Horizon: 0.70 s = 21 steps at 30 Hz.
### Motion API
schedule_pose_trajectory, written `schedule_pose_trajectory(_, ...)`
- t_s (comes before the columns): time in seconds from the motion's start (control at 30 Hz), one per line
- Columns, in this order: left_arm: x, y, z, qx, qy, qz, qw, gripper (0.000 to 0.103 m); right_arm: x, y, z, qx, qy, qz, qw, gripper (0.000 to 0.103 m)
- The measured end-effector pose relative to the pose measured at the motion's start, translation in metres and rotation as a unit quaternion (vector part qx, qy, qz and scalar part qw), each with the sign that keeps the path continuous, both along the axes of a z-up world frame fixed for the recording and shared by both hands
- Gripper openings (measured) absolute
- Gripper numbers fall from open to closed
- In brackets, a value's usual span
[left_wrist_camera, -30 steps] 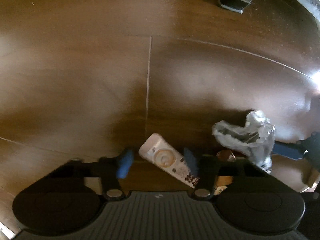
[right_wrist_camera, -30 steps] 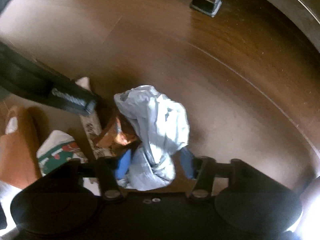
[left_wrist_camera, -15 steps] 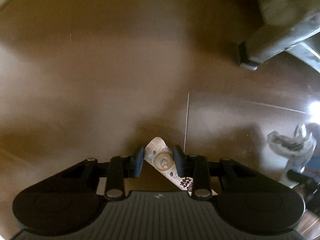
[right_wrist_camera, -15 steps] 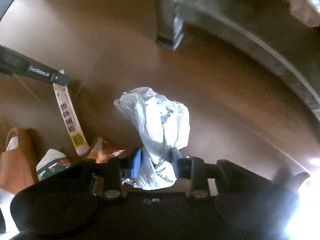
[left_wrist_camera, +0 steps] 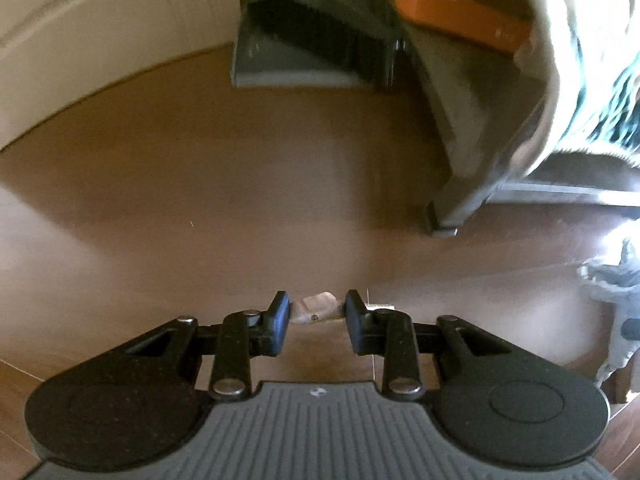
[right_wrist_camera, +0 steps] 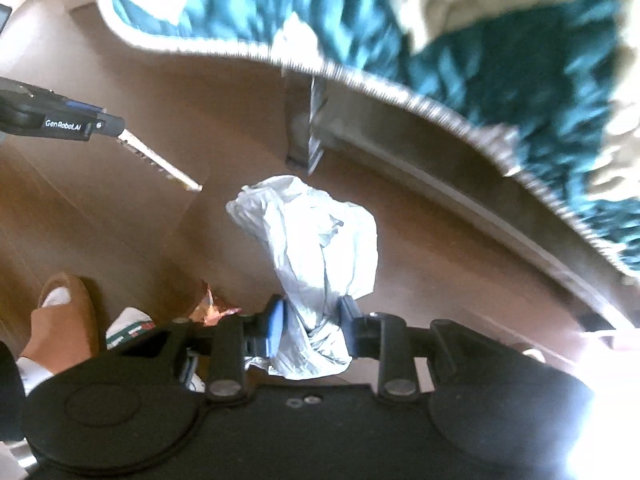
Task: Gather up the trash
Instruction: 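Lift the paper strip and white bag up toward the teal bin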
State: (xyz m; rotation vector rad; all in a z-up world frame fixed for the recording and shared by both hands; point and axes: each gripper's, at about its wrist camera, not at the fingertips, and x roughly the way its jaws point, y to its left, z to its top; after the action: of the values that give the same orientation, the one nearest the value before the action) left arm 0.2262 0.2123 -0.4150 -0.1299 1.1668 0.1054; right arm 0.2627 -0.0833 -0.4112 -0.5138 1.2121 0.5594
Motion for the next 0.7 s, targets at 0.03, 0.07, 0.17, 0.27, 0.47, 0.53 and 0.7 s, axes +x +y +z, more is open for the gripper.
schedule_pose_trajectory(0.03, -0.004, 0.003, 0.008, -0.004, -0.007, 0.006, 1.0, 0.028, -0.002, 0.0, 0.011, 0.004, -0.007, -0.002, 1.0, 0.028)
schedule_pose_trajectory(0.07, -0.008, 0.004, 0.014, -0.006, -0.013, 0.011, 0.9998, 0.028, -0.005, -0.001, 0.023, 0.01, -0.014, -0.004, 1.0, 0.028)
schedule_pose_trajectory(0.17, -0.009, 0.011, 0.034, 0.001, -0.032, 0.016, 0.9994, 0.028, -0.013, -0.003, 0.059, 0.018, -0.041, 0.0, 0.999, 0.028)
schedule_pose_trajectory(0.27, -0.011, 0.014, 0.054, 0.009, -0.051, 0.022, 0.9984, 0.028, -0.02, -0.008, 0.094, 0.026, -0.067, -0.005, 0.997, 0.028)
schedule_pose_trajectory(0.47, -0.02, 0.028, 0.125, 0.024, -0.113, 0.048, 0.9922, 0.028, -0.036, -0.015, 0.168, 0.046, -0.118, -0.018, 0.992, 0.028)
schedule_pose_trajectory(0.53, -0.022, 0.03, 0.151, 0.033, -0.137, 0.05, 0.9888, 0.028, -0.041, -0.018, 0.194, 0.048, -0.138, -0.019, 0.989, 0.028)
schedule_pose_trajectory(0.7, -0.027, 0.026, 0.229, 0.053, -0.201, 0.042, 0.9772, 0.028, -0.051, -0.031, 0.259, 0.079, -0.181, -0.025, 0.98, 0.027)
